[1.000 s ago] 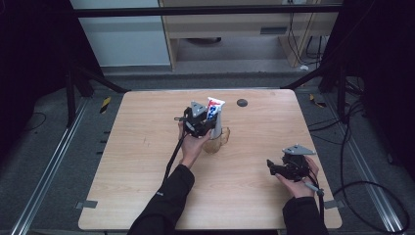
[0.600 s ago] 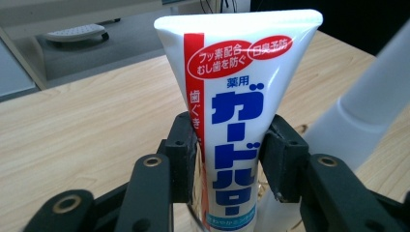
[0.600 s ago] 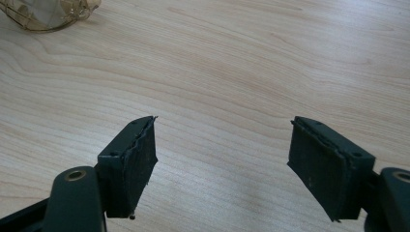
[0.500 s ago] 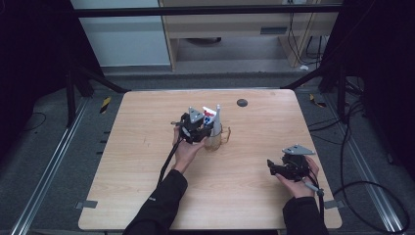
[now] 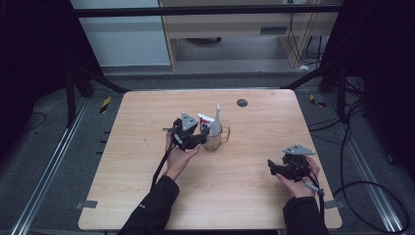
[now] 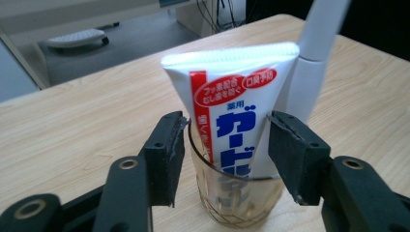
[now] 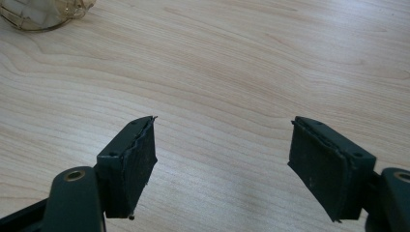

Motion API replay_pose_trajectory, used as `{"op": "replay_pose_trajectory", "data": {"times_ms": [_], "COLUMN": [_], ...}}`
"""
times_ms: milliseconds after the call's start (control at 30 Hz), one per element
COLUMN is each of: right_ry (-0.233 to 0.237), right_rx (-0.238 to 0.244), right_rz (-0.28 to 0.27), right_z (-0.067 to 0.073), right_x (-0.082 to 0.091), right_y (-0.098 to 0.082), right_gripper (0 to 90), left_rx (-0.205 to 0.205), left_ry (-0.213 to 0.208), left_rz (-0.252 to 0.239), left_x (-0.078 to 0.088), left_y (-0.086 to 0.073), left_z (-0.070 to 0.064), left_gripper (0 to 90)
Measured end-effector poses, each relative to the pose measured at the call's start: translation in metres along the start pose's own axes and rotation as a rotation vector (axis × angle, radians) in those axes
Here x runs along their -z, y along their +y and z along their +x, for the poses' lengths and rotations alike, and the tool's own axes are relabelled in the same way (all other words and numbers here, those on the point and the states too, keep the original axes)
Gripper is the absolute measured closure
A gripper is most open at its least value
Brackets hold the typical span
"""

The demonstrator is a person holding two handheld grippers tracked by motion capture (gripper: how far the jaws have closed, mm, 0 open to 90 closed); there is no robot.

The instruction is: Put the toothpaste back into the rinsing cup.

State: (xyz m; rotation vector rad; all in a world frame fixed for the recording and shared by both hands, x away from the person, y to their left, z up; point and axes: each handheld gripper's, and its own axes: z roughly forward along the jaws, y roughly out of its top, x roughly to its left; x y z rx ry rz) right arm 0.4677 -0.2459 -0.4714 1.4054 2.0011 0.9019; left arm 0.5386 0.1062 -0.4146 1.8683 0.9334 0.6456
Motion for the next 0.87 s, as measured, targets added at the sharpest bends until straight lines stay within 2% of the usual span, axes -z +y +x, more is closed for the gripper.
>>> {"op": "replay_pose_trajectory", "data": {"times_ms": [133, 267, 333, 433, 633, 733, 867], "right_ry": [-0.006, -0.010, -0.008, -0.009, -0.017, -0.015, -0.026], "right_rx": [0.000, 0.005, 0.002, -0.002, -0.005, -0.004, -0.001], "right_rz": [-0.002, -0.001, 0.001, 0.007, 0.013, 0.015, 0.011], "right_z": [0.000, 0.000, 0.000, -0.001, -0.001, -0.001, -0.001], "right_x": [0.001, 0.001, 0.001, 0.000, -0.001, -0.001, 0.000], "right_y": [0.000, 0.000, 0.000, 0.000, -0.001, -0.002, -0.001], "right_gripper": [24.5, 23.3, 22.5, 21.8, 20.7, 19.9, 19.3], "left_rx": [-0.012, -0.007, -0.015, -0.010, 0.049, 0.068, 0.057], "left_ry": [0.010, 0.017, 0.032, 0.049, 0.081, 0.104, 0.134], "left_rz": [-0.022, 0.002, 0.022, 0.088, 0.152, 0.171, 0.184], "left_x": [0.022, 0.043, 0.051, 0.059, 0.076, 0.081, 0.090], "left_y": [-0.001, -0.011, -0.022, -0.042, -0.082, -0.090, -0.101], "left_z": [0.003, 0.013, 0.019, 0.028, 0.047, 0.055, 0.059], "left_gripper": [41.4, 38.0, 36.7, 34.4, 33.1, 31.8, 30.4]}}
